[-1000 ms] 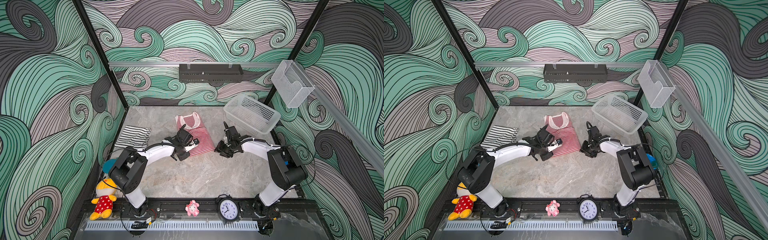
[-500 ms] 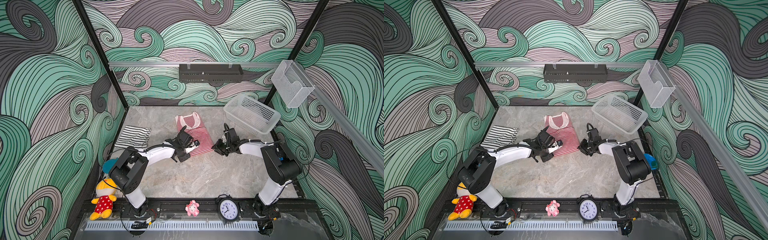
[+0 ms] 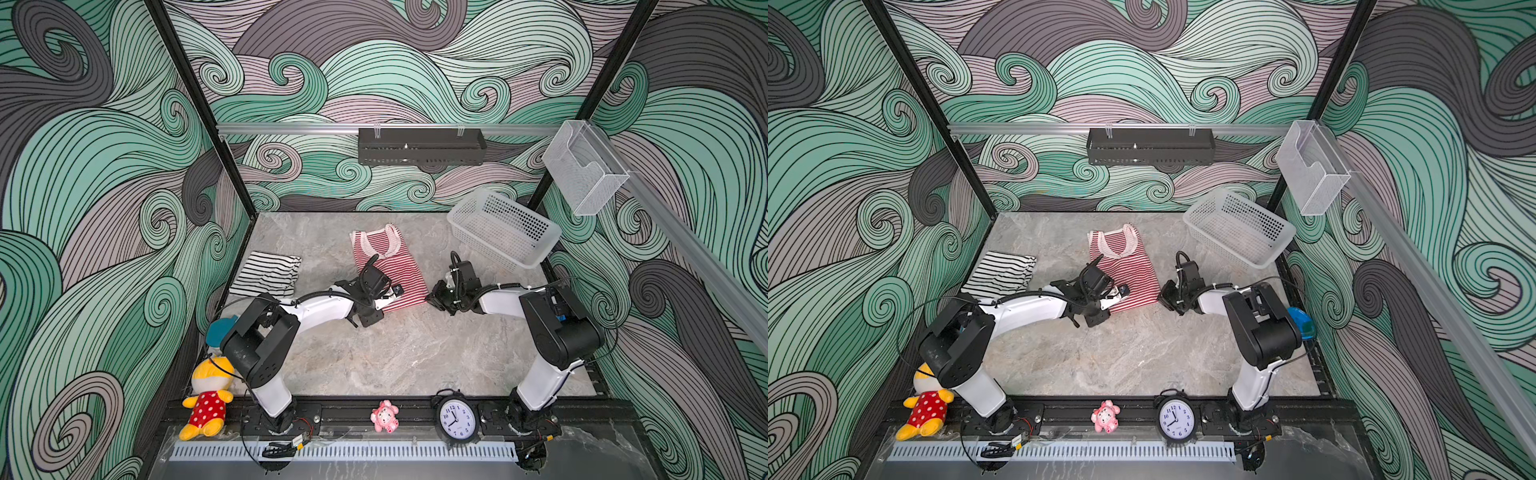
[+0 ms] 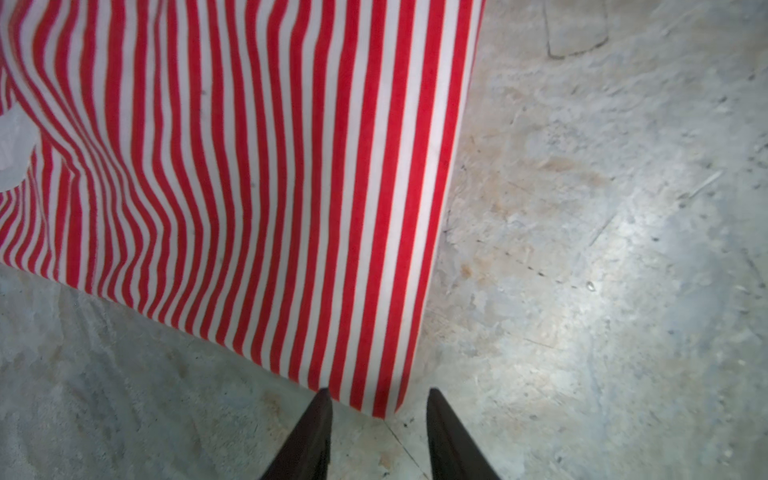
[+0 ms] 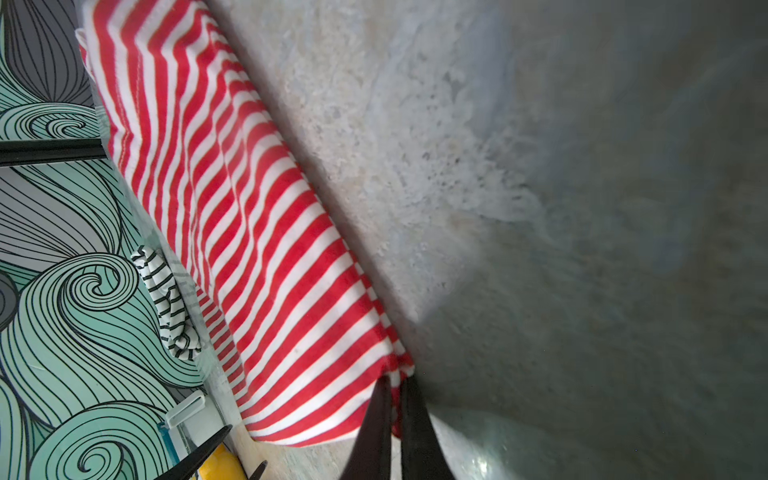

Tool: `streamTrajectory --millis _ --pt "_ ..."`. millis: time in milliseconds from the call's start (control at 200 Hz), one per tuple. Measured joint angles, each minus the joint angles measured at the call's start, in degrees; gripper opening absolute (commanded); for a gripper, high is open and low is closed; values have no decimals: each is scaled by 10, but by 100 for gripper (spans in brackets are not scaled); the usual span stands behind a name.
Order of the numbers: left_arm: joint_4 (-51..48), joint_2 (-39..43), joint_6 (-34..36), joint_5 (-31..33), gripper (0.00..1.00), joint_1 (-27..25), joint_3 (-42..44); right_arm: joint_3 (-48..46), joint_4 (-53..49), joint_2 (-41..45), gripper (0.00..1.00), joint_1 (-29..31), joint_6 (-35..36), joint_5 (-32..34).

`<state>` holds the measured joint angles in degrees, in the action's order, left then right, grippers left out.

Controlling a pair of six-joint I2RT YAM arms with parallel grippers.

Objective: Fold and stack the tank tops
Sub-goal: 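Lower both grippers and pinch the near folded edge of the striped top, then lift the near edge with both grippers and fold it away over the top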

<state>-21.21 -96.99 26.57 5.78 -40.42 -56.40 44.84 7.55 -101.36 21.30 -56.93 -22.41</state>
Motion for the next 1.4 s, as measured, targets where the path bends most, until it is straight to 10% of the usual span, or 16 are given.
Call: streamTrajectory --millis 641,1182,1402 --pt "-11 -34 14 26 38 -19 -9 -1 -27 14 4 0 1 0" --pt "-45 -87 35 40 0 -19 -73 7 -38 15 0 0 1 -1" --pt "-78 -87 54 14 0 -21 -83 2 -27 31 0 0 0 -2"
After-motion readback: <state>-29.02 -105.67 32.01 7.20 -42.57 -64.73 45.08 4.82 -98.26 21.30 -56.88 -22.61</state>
